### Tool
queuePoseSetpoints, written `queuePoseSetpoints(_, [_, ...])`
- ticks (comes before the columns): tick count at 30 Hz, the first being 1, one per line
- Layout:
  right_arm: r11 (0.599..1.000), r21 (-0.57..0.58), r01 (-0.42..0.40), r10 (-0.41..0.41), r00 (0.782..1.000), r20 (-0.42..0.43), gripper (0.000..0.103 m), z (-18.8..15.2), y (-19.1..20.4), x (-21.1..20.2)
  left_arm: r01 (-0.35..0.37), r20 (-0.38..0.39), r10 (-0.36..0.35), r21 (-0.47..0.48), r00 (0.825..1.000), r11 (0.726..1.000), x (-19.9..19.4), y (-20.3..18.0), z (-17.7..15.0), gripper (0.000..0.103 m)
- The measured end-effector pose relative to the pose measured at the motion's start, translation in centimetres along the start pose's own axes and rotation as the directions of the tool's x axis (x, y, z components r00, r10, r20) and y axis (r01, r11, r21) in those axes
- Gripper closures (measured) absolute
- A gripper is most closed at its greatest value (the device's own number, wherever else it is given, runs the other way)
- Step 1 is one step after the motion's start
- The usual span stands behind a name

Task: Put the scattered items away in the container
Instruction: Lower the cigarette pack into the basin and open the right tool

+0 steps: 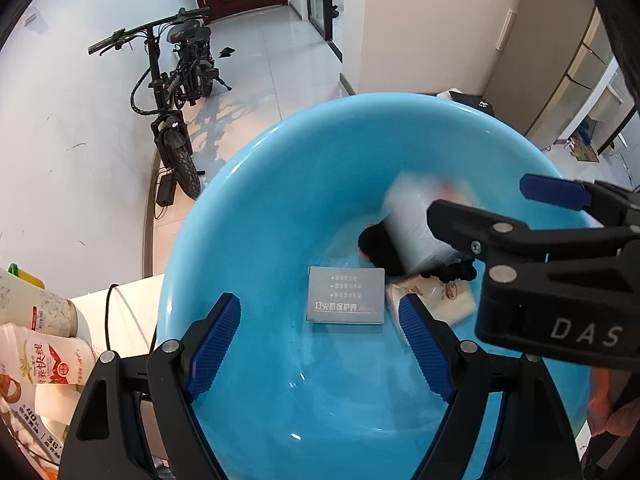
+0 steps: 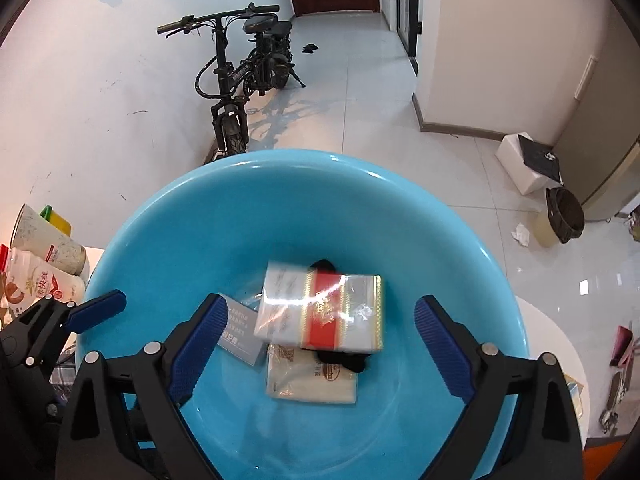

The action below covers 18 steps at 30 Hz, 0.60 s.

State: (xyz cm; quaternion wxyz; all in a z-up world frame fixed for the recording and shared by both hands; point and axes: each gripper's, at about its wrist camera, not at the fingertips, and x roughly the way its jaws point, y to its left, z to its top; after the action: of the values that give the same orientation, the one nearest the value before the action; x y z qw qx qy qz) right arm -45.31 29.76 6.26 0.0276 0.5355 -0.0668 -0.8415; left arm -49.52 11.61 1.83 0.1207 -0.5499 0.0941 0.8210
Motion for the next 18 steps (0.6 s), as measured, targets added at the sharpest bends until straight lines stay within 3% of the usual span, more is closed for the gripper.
queuePoseSetpoints(18, [1.000, -0.029, 0.007, -0.007, 0.999, 0.032, 0.008, -0.9, 0.6, -2.3, 0.012, 0.015, -0.012, -0.014, 1.000, 1.000, -1.5, -0.1, -1.0, 0.019])
